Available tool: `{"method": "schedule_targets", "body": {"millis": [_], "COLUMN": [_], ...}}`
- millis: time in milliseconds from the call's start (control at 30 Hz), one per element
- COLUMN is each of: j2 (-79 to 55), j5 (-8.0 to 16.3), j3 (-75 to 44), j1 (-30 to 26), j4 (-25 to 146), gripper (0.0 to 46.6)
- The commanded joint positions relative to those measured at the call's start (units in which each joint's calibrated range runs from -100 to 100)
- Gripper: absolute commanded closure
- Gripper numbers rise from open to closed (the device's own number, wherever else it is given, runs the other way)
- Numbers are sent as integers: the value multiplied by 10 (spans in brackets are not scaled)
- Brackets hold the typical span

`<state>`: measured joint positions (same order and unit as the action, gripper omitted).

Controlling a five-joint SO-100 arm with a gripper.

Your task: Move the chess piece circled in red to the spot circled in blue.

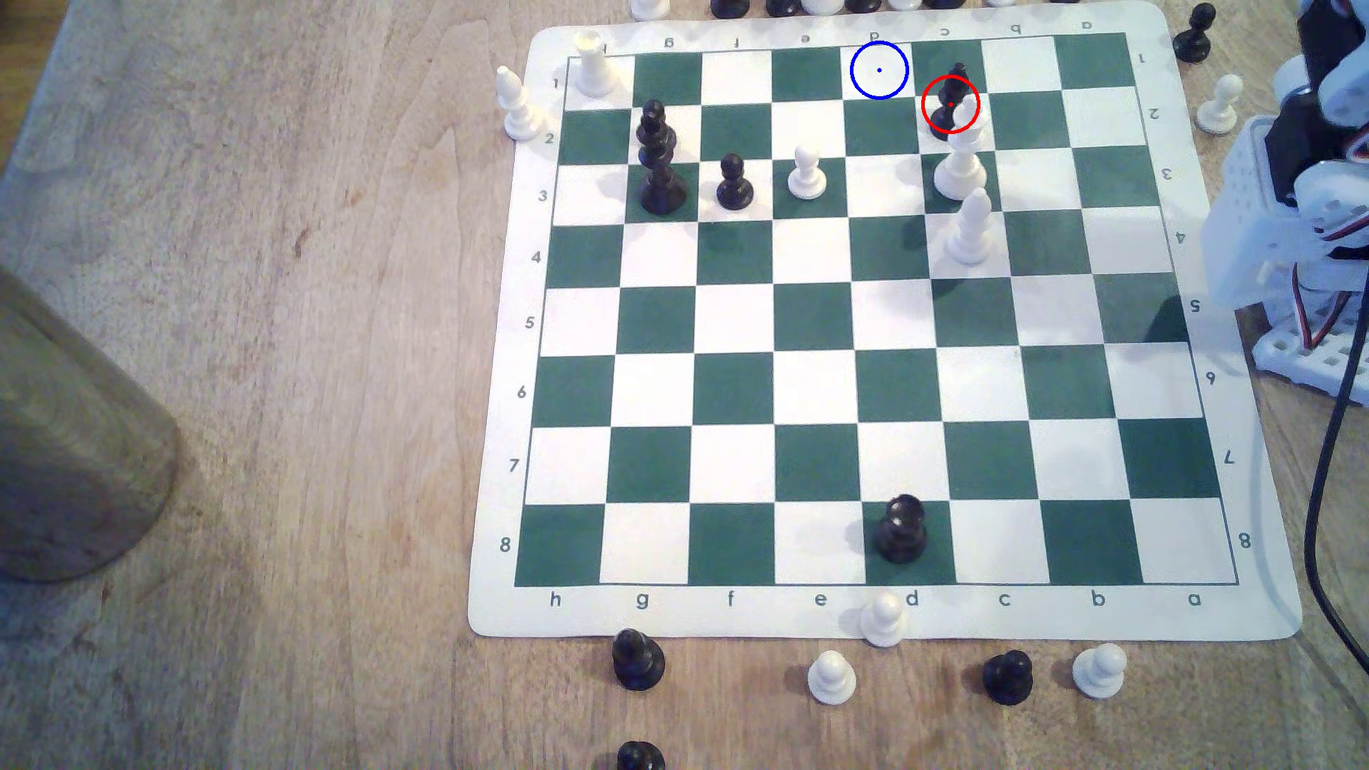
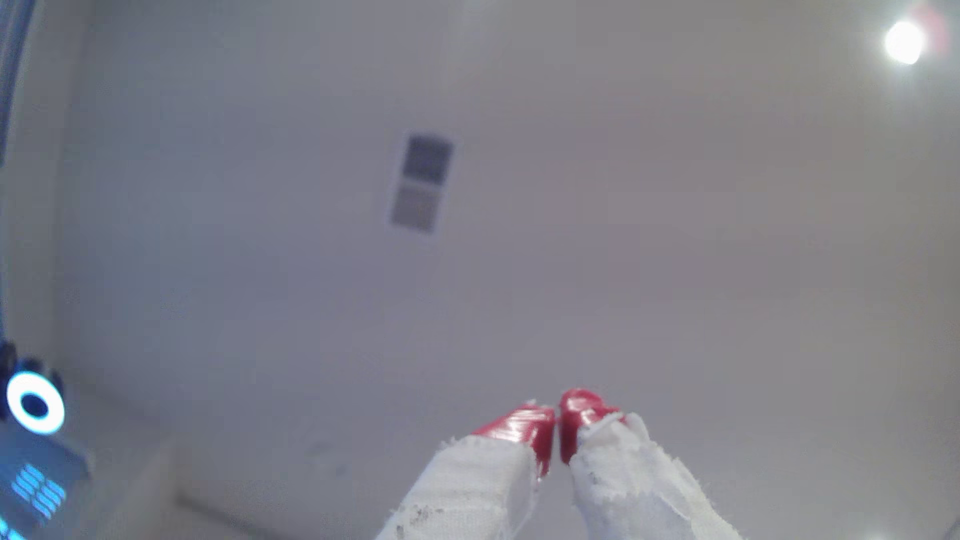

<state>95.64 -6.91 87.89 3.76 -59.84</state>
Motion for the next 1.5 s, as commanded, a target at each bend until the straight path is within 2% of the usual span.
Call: {"method": "schedule_targets", "body": {"millis": [0,33,133,267,300,500,533,600,767,833,1033,1167,1367,1467], "j2": [1,1,1,1,1,3,3,5,5,5,-82,-192,-356,-397], "j5": [2,3,4,4,4,5,10,54,56,85,92,131,180,213], "j3": [-128,-172,-213,-291,-309,-349,-349,-358,-359,-349,-327,-378,-444,-468], "j1": [44,63,63,135,176,244,248,265,267,265,265,258,201,208], "j4": [254,376,457,719,815,1017,1044,1130,1257,1277,1340,1378,1362,1345], "gripper": [465,465,465,465,465,464,464,464,464,455,459,453,463,420]}}
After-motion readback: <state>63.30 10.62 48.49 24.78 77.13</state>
